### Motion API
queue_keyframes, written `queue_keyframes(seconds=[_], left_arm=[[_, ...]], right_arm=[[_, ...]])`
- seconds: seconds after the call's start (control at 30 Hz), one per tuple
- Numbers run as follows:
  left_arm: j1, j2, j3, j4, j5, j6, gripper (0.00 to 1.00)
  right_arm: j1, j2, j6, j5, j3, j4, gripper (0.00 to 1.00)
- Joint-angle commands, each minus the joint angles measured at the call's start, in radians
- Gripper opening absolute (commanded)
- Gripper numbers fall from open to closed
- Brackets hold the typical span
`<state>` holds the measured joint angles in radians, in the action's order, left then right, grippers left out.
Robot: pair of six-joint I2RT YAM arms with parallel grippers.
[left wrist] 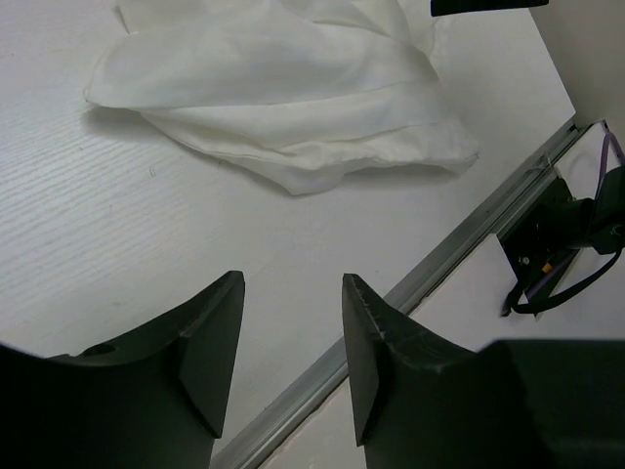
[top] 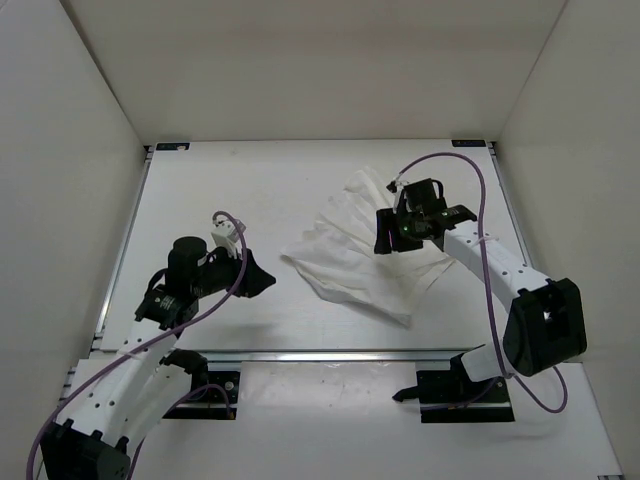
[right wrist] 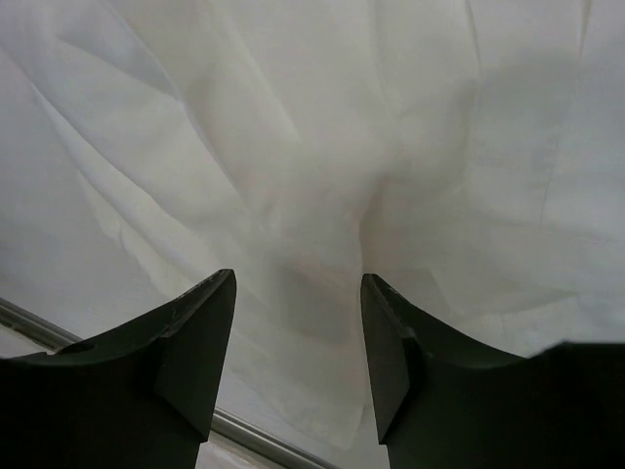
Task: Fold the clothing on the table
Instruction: Flatten the skirt out
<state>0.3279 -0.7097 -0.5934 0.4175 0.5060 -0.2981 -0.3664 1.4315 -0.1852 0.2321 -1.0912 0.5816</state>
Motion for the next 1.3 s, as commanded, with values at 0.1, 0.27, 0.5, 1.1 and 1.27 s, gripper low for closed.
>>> queue_keyframes(seconds=[0.1, 0.27, 0.5, 1.1, 1.27], left_arm=[[0.0, 0.031, 0.044, -0.074, 0.068, -0.006, 0.52], [-0.018, 0.128, 0.044, -0.099, 0.065, -0.026, 0.86], [0.007, 0.111, 0.062, -0.143, 0.097, -0.033, 0.99], [0.122, -0.372, -0.055, -0.266, -0.098, -0.137, 0.7], [0.085, -0.502, -0.071, -0.275, -0.247, -0.22, 0.73]], right_arm=[[-0.022, -0.046, -0.08, -0.094, 0.088, 0.034, 0.5], [-0.091, -0.033, -0.14, -0.038, 0.257, -0.069, 0.48], [-0.173, 0.171, -0.163, 0.105, 0.107, -0.14, 0.41], [-0.155, 0.286, -0.069, 0.256, -0.423, -0.046, 0.52], [-0.066, 0.113, -0.129, 0.19, -0.163, -0.135, 0.53]])
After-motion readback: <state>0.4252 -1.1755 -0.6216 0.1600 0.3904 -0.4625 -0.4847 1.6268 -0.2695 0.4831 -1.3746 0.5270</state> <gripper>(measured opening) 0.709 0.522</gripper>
